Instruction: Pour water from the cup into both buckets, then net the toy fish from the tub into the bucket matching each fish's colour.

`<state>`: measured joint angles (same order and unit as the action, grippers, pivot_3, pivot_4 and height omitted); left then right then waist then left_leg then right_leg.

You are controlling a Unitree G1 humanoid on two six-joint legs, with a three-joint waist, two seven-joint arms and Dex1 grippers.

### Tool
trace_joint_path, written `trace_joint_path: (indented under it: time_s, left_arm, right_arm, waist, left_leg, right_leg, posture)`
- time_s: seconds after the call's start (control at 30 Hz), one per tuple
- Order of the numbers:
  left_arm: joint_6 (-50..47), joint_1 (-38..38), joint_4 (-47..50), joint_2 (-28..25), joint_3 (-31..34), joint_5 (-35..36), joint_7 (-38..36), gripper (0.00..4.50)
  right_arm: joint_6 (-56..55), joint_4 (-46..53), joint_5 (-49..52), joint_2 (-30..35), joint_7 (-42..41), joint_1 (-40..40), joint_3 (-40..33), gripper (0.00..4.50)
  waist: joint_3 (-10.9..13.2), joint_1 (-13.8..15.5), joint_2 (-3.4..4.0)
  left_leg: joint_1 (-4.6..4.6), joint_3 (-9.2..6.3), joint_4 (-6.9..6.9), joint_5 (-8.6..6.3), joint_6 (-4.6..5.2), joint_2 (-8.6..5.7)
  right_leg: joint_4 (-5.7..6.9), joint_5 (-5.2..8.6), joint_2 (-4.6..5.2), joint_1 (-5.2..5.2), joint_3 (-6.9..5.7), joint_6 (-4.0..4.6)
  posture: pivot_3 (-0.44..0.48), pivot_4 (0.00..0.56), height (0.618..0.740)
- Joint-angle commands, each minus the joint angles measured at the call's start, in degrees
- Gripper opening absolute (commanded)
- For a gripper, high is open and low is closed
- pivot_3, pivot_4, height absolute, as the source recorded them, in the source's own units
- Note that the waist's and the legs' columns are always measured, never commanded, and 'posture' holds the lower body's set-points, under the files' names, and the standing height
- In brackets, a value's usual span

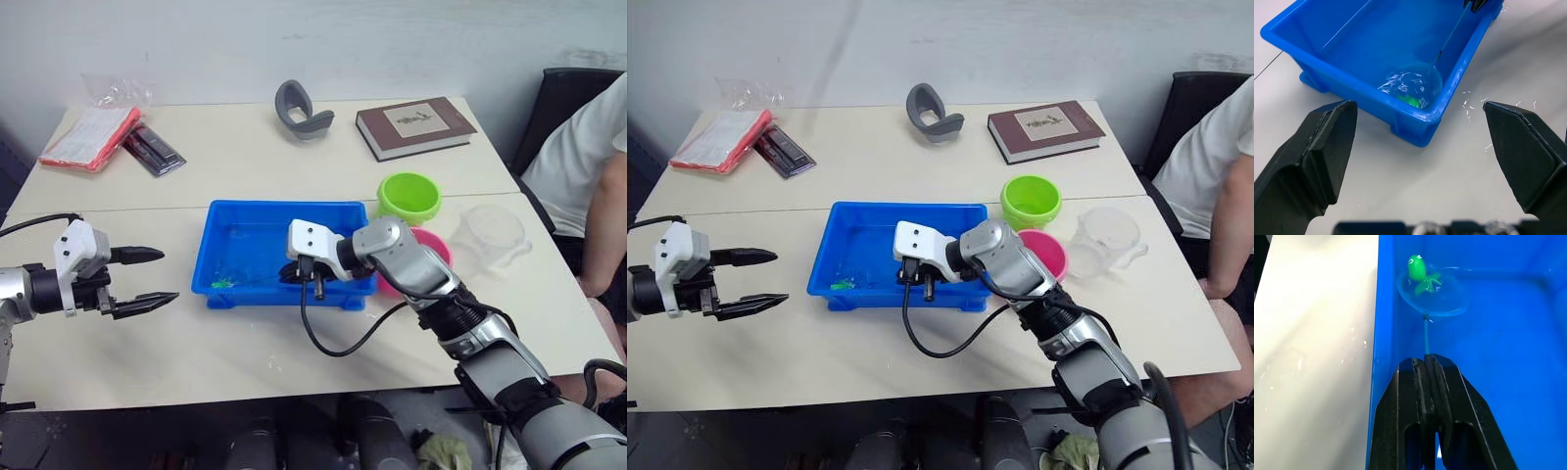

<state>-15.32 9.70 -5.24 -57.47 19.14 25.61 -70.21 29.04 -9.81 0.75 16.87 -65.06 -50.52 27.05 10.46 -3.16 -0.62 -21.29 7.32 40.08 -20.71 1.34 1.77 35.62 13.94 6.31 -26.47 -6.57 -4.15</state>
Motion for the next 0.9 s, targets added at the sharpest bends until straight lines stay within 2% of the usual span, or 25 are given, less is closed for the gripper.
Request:
trace_joint_path:
  time_s: [0.03, 0.23, 0.47, 0.67, 0.9]
  left_arm:
    - [0.79, 0.51, -0.21, -0.52, 1.06, 0.11, -0.11, 4.44]
    - [1.34, 0.03, -0.44, -0.32, 1.39, -0.04, 0.03, 4.44]
    - [0.13, 0.88, 2.04, 1.63, 1.56, 1.97, 1.84, 4.44]
    - [-1.78, 1.55, 8.13, 4.96, 0.12, 2.49, 5.78, 4.44]
    - [-3.34, 2.47, 12.45, 9.91, -1.89, 1.93, 11.04, 4.44]
  right_arm:
    - [-0.38, 3.2, 3.89, 2.0, -2.75, 0.29, -3.58, 0.0]
    - [0.52, 7.41, 7.24, 8.47, -5.59, 2.14, -7.24, 0.0]
    - [-7.16, 9.83, 8.41, 14.66, -4.97, 6.64, -12.12, 0.0]
    - [-14.71, 10.71, 10.52, 15.51, -0.55, 12.87, -19.2, 0.0]
    - [-22.62, 7.93, 10.39, 16.52, 2.02, 16.08, -22.28, 0.0]
  waist:
    - [0.0, -0.02, 0.0]
    - [0.0, 0.15, 0.0]
    - [0.0, 0.34, 0.0]
    - [0.0, 0.86, -0.01]
    - [0.0, 1.46, -0.01]
  left_leg:
    - [0.0, 0.0, 0.0, 0.0, 0.0, 0.0]
    - [0.0, 0.0, 0.0, -0.01, 0.01, -0.02]
    - [0.02, 0.01, 0.0, -0.01, 0.0, -0.02]
    - [0.02, 0.03, 0.0, -0.01, 0.0, -0.02]
    - [0.13, 0.14, 0.01, -0.01, 0.0, -0.02]
  right_leg:
    - [0.0, 0.0, 0.0, 0.0, 0.0, 0.0]
    - [-0.01, 0.0, 0.03, 0.0, -0.01, 0.0]
    - [-0.01, 0.0, 0.05, 0.01, 0.0, 0.0]
    - [-0.01, 0.0, 0.05, 0.01, 0.03, 0.0]
    - [0.03, -0.01, 0.03, 0.04, 0.16, -0.02]
  posture:
    - [0.0, 0.15, 0.74]
    - [0.0, 0.15, 0.74]
    - [0.0, 0.15, 0.74]
    - [0.0, 0.15, 0.74]
    - [0.0, 0.15, 0.74]
